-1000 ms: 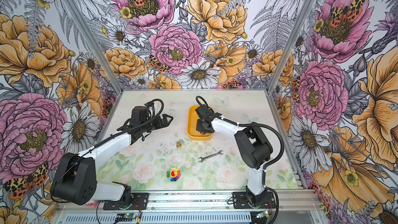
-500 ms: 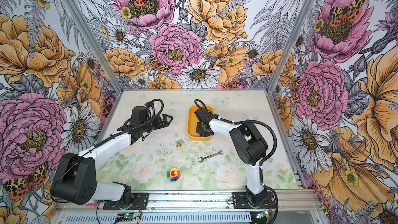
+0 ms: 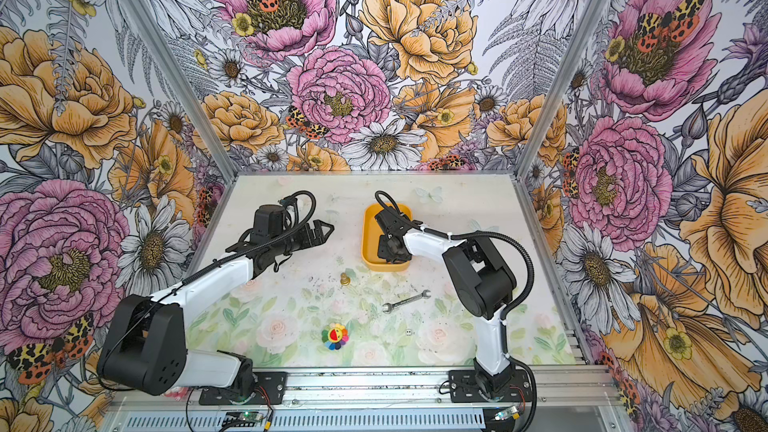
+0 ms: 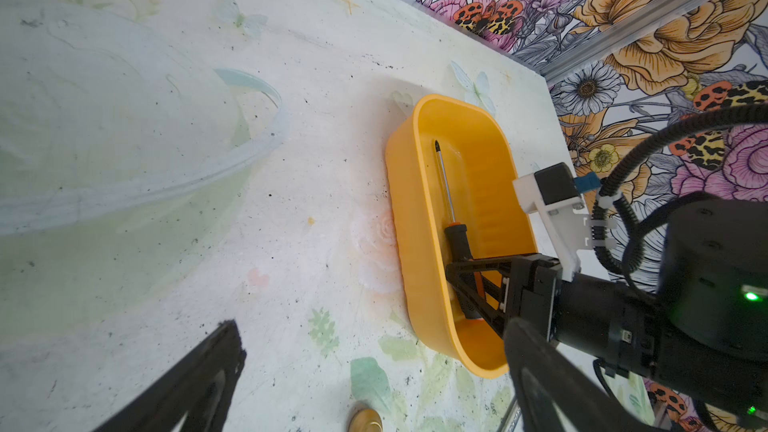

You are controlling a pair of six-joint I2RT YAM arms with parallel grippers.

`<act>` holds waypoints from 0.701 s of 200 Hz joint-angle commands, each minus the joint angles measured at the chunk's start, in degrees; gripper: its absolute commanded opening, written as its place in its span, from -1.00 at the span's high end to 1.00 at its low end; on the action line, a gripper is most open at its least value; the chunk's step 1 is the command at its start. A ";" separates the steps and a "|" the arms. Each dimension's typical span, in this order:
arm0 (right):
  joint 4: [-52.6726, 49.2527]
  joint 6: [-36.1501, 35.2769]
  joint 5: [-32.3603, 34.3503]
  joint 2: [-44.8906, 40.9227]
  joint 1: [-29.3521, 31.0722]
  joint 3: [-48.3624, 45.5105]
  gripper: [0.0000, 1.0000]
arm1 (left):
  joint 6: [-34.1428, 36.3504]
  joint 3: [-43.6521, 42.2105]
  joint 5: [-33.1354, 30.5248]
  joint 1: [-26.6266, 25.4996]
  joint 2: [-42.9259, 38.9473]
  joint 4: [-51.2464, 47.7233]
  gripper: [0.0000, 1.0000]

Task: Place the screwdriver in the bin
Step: 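Lower the screwdriver into the bin and open the right gripper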

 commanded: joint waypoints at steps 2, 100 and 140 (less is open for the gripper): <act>-0.72 -0.31 0.06 0.85 0.17 0.92 -0.07 | 0.42 0.57 0.10 -0.50 -0.27 0.04 -0.98; -6.52 -3.25 3.93 -4.30 0.08 2.42 -0.57 | 0.70 1.78 0.01 -0.51 -0.44 -0.92 -0.98; -13.31 -13.08 3.91 -9.49 -0.02 4.70 -0.63 | 0.99 2.35 -0.39 -0.42 -1.77 -1.56 -0.98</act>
